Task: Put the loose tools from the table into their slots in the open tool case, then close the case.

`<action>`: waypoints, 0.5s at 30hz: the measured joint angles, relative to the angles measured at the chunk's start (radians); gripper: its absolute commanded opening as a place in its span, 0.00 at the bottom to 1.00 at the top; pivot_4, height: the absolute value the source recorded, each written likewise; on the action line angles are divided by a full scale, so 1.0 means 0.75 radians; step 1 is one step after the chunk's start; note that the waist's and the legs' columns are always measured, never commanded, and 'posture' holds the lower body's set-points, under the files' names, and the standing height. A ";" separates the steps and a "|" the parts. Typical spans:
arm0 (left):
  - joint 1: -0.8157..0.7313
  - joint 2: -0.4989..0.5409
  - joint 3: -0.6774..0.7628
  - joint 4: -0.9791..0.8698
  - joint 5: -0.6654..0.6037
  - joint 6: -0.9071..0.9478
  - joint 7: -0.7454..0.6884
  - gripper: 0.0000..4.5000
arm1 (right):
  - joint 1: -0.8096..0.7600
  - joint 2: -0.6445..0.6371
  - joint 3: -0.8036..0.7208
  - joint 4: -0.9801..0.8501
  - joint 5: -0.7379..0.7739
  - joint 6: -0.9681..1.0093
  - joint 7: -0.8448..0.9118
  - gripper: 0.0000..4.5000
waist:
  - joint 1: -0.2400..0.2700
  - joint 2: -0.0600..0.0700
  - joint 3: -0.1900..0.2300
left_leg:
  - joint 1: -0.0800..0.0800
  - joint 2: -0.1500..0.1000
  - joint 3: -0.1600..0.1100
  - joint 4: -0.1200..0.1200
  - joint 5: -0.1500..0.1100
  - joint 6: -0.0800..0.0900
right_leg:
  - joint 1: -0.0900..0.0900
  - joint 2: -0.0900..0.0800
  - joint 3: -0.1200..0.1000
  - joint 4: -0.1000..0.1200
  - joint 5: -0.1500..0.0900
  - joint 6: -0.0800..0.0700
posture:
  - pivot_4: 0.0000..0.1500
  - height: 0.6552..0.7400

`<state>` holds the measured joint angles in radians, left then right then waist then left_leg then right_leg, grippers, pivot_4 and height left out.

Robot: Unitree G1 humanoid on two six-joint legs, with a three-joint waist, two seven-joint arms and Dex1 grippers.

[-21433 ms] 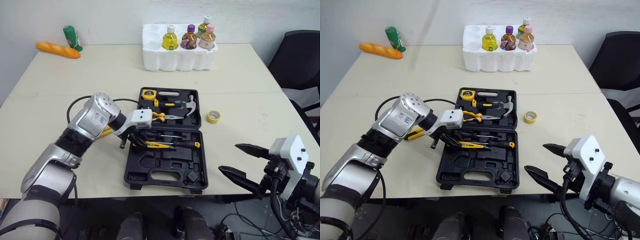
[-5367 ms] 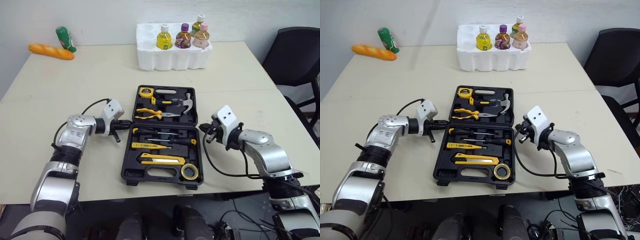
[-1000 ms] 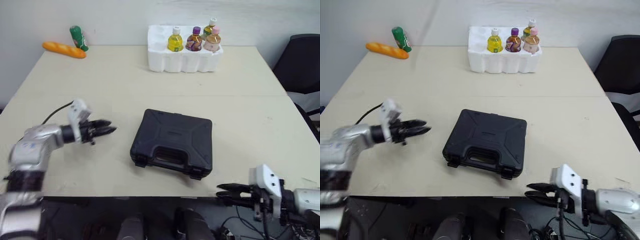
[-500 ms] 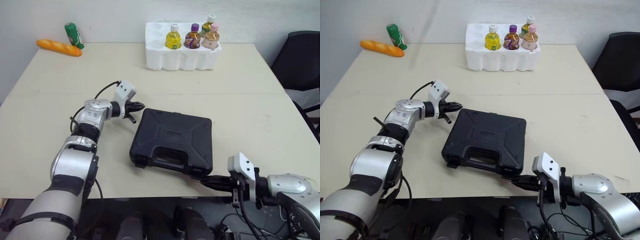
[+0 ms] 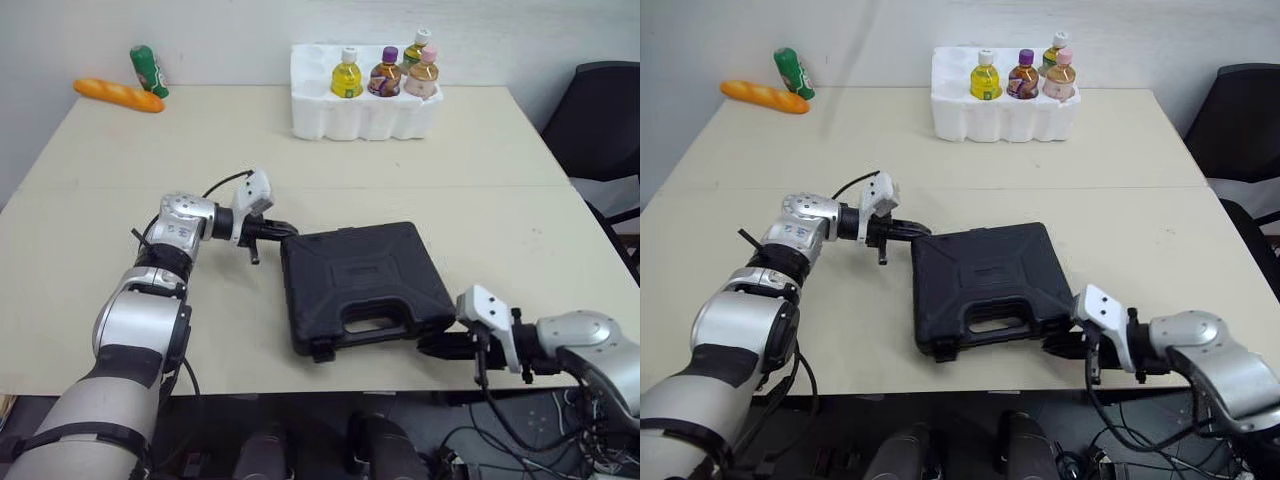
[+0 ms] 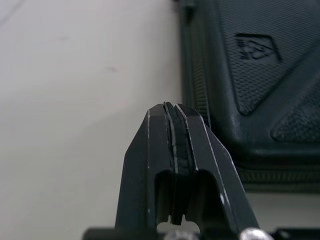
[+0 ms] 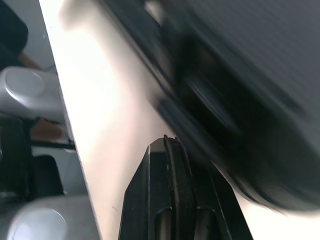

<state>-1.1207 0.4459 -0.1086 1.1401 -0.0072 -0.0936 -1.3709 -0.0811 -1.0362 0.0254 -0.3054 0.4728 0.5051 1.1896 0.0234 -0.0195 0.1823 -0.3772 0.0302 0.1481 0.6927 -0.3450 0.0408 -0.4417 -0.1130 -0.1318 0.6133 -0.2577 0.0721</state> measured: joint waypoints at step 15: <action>0.398 0.299 -0.103 -0.944 -0.319 0.566 -0.175 0.01 | 0.138 -0.069 -0.257 0.069 -0.052 -0.084 0.066 0.00 | 0.002 0.000 0.000 | -0.001 0.002 -0.001 0.010 -0.001 0.000 | 0.000 -0.003 0.002 0.010 0.000 -0.001 | 1.00 0.96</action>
<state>-0.8221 0.6704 -0.1862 0.4320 -0.2467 0.3306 -1.5024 0.0224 -1.0880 -0.1677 -0.2538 0.4339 0.4421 1.2391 0.0251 -0.0192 0.1825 -0.3782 0.0315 0.1472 0.6999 -0.3460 0.0408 -0.4419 -0.1152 -0.1305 0.6210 -0.2579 0.0717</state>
